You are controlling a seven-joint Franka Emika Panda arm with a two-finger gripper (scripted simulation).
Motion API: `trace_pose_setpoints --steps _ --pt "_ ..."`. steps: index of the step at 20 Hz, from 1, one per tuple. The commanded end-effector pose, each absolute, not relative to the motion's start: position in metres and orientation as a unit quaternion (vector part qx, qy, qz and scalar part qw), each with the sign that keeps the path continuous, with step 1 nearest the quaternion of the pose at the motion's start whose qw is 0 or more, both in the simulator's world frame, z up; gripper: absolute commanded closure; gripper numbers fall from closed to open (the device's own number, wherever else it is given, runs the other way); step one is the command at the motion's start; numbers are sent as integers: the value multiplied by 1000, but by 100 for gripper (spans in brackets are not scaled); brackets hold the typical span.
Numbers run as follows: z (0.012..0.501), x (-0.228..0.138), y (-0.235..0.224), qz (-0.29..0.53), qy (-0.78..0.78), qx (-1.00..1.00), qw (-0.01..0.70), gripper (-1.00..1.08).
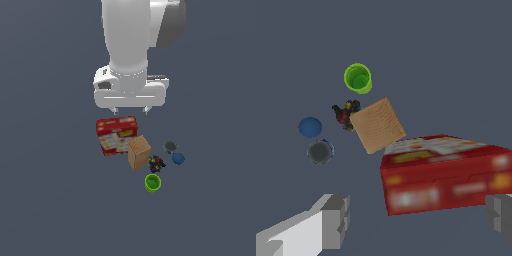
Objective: Pick up a designated object from a clutter of objects.
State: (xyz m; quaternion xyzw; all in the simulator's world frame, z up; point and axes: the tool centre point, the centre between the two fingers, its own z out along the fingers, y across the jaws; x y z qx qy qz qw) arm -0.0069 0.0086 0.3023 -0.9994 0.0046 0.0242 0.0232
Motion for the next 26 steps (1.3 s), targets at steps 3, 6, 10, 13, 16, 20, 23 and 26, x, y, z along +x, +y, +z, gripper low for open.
trace_pose_setpoints --steps 3,6,10,13,16,20,23,26 --pt "304 -6 9 22 5 -999 23 -92" --pt "312 -2 11 14 7 -1000 22 -92" --pt "321 3 14 5 10 -1000 22 -92" --pt "320 2 14 6 10 -1000 22 -92" --pt "320 2 13 6 9 -1000 22 -92" --pt "317 3 16 6 13 -1000 21 -92" --pt "311 5 20 6 20 -1000 19 -92" --pt "303 7 27 6 30 -999 17 -92"
